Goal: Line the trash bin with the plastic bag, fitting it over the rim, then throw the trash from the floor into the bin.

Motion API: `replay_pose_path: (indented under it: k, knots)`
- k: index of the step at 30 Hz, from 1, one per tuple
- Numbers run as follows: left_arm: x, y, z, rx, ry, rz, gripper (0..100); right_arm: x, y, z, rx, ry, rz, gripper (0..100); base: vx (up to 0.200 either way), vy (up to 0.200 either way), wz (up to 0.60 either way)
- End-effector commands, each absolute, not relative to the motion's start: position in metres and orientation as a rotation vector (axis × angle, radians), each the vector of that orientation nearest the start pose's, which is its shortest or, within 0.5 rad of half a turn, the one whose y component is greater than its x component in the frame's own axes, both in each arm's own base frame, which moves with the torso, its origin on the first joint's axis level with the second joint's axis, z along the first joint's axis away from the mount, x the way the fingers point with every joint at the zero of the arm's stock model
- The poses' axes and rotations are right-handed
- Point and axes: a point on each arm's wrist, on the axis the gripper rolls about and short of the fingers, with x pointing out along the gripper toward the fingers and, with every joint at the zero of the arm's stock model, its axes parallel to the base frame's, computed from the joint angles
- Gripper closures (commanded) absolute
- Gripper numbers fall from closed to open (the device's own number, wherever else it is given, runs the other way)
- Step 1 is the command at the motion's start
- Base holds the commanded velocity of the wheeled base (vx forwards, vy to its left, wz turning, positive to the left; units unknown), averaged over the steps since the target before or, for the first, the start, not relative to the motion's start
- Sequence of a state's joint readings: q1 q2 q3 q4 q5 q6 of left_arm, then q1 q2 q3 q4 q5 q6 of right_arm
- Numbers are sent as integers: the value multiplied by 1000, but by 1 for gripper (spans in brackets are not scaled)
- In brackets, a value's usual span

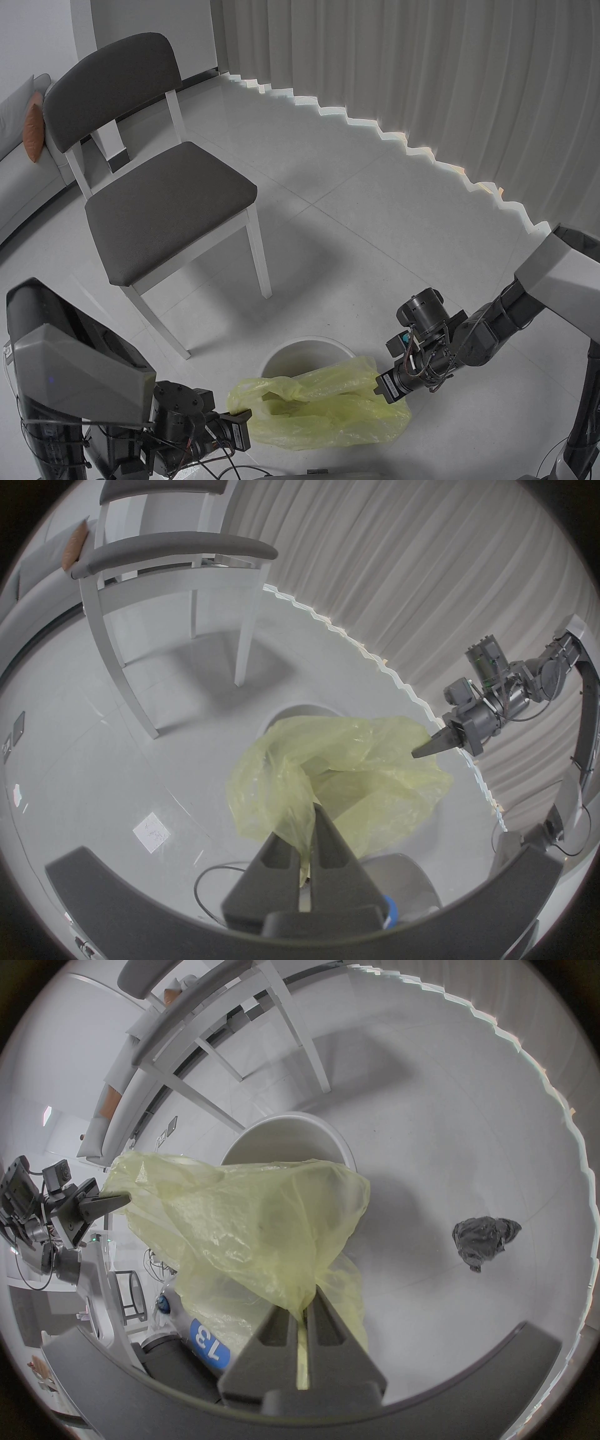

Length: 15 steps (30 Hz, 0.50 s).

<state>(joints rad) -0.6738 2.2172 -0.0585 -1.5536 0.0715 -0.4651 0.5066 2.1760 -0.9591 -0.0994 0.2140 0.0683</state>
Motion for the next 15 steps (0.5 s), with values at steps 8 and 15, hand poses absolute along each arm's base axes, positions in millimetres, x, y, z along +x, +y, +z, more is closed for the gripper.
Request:
replay_pose_path:
  k: [8,15]
  knots:
    - [238,-130,-27,-230,605,-326,100,353,176,6,-64,1086,563,100,0,0,0]
    - [228,-129,-36,-208,667,-331,100,357,172,7,-56,1086,548,100,0,0,0]
